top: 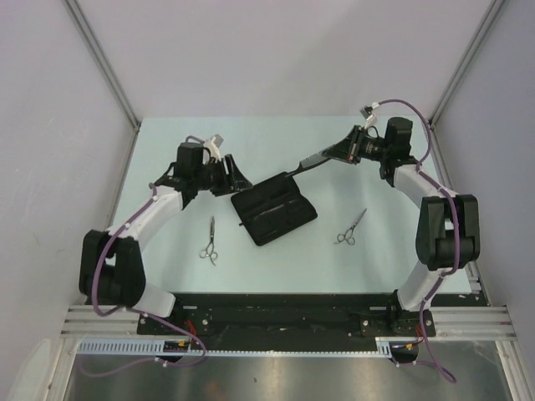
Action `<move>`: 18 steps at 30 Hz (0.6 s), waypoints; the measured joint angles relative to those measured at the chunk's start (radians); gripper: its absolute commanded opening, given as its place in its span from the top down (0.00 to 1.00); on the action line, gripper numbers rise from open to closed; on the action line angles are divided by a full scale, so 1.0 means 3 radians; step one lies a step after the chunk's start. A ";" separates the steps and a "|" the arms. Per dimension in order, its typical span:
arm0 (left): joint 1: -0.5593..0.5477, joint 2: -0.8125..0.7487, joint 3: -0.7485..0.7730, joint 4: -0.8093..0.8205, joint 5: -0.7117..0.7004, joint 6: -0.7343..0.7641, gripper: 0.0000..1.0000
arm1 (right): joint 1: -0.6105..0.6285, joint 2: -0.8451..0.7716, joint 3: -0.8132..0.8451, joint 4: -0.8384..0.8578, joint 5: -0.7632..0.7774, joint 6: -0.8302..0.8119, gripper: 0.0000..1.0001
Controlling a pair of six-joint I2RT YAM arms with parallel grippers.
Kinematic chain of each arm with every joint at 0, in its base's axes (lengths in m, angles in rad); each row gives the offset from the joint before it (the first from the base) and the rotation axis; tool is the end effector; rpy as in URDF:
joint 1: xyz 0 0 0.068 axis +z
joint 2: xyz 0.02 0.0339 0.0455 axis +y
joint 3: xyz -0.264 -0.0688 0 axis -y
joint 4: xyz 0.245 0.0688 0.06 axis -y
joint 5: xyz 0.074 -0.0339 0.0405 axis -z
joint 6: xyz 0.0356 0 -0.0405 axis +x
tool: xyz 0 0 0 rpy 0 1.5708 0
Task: Sort the hair-cutting tools
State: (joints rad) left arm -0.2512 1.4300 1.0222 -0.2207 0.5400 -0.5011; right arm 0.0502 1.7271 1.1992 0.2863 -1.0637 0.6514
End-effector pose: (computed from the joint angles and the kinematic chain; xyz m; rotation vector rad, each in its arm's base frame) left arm 0.3017 -0.0963 0.2713 0.0345 2.2797 -1.0036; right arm 0.3895 0.0507 0.2809 -0.2520 1.9074 1.4359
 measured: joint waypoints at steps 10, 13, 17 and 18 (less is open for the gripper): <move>0.0001 0.0816 0.0036 -0.0320 -0.0776 -0.0089 0.60 | 0.0121 0.0731 0.0089 0.0449 0.0402 0.0189 1.00; 0.0001 0.0983 0.0154 -0.0332 -0.0877 -0.0086 0.65 | 0.0132 0.0935 0.0201 0.0477 0.0437 0.0211 1.00; 0.0001 0.1151 0.0261 -0.0319 -0.1030 -0.0079 0.66 | 0.0144 0.1139 0.0365 0.0481 0.0450 0.0196 1.00; 0.0001 0.1180 0.0273 -0.0319 -0.1068 -0.0076 0.66 | 0.0148 0.1190 0.0412 0.0478 0.0450 0.0184 1.00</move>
State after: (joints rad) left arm -0.2508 1.7840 1.1042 -0.3164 0.2195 -0.5240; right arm 0.0944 2.0842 1.3228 0.4297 -0.9287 0.7067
